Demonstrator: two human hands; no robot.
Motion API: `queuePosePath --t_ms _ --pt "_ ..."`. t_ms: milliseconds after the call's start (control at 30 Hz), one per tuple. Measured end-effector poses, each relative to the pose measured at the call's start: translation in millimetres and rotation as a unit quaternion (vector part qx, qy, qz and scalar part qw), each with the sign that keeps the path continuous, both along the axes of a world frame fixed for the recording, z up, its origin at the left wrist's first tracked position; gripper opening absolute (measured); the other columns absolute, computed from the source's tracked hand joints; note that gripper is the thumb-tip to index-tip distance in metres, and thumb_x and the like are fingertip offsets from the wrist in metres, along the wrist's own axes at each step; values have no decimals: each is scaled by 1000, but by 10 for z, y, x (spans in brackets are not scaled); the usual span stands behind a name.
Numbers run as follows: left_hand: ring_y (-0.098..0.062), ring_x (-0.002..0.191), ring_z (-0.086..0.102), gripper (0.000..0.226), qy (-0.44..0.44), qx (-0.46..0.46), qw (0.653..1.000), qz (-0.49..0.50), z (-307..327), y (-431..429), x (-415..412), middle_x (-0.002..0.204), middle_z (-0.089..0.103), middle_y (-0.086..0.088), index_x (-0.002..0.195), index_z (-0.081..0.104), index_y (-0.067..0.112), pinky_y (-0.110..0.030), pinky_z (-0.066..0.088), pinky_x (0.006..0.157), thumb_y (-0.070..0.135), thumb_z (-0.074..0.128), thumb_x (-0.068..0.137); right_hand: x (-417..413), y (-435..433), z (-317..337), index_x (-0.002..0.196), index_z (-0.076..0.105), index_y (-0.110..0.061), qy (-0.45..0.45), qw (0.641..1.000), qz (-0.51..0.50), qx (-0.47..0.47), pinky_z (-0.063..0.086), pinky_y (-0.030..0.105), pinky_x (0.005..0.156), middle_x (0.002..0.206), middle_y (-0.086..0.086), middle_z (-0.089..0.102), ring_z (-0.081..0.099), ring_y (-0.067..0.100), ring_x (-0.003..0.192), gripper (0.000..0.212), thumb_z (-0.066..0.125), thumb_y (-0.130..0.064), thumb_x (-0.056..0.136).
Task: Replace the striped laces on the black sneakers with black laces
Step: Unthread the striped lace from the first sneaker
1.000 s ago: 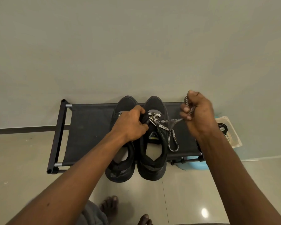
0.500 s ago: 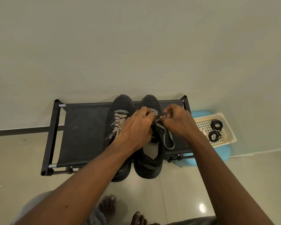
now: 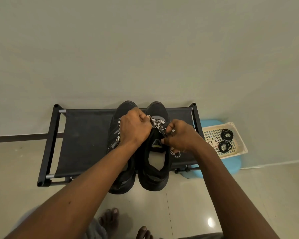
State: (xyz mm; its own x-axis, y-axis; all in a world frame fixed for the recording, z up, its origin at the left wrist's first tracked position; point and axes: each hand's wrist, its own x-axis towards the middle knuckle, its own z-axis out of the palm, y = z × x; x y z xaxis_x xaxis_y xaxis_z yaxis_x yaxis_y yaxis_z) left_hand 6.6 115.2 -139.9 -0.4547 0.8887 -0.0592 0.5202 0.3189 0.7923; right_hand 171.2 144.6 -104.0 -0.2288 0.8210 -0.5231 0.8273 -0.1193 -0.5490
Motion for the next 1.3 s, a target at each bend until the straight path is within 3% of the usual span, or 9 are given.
queuePosePath --t_ms 67,167,333,500,633,833,967,1133,1300 --pt "-14 76 67 7 -35 -12 999 11 24 12 -15 79 70 5 91 66 17 -33 54 74 11 64 90 0 7 -16 91 56 -29 -7 1000 5 13 63 45 77 91 4 69 71 24 79 30 83 -22 81" --pt "-3 70 63 26 -38 7 996 -83 70 1 -23 82 69 13 107 68 27 -26 48 66 7 60 92 14 0 -9 89 55 -30 -29 999 14 43 61 38 74 91 1 68 68 21 79 30 83 -22 81" --pt "-7 69 63 13 22 -37 965 -260 138 15 -88 74 69 11 98 76 30 -29 44 64 25 64 93 47 -15 42 89 55 -30 -64 995 14 79 41 22 55 90 -5 63 60 8 75 24 77 -22 84" --pt "-17 85 66 11 178 -14 942 -283 161 0 -108 85 72 6 98 76 29 -30 47 74 34 72 88 -14 -78 104 99 57 -27 -114 990 39 72 49 31 71 92 -3 63 64 20 86 22 71 -36 86" --pt "-20 90 60 13 209 -18 941 -264 132 -16 -59 92 62 3 96 66 24 -33 41 74 37 66 94 -97 -195 115 98 64 -21 -161 982 19 101 56 37 78 92 1 68 67 25 89 29 70 -45 84" --pt "-22 86 62 18 -39 -64 992 -100 161 72 -98 88 66 3 88 60 21 -36 46 76 33 61 101 -212 -349 126 101 66 -18 -203 968 -19 145 48 32 72 95 4 69 67 27 91 29 72 -44 89" --pt "-26 86 71 28 -233 -91 968 -13 207 115 -122 86 74 -3 75 66 19 -48 61 88 31 64 100 -262 -437 100 98 68 -21 -175 973 -71 135 58 37 79 93 2 71 68 25 90 32 73 -51 88" --pt "-15 62 57 35 -297 -124 946 -34 330 85 -4 84 68 -6 79 62 12 -35 62 69 29 53 109 -218 -392 171 102 67 -21 -200 972 -34 121 59 40 82 97 5 71 68 27 93 31 71 -49 90" --pt "-21 80 68 29 -293 -107 949 -33 278 133 109 75 72 0 83 62 17 -48 60 90 33 57 106 -135 -343 178 99 66 -19 -188 977 -10 98 59 40 79 90 4 70 69 25 87 30 70 -49 91"
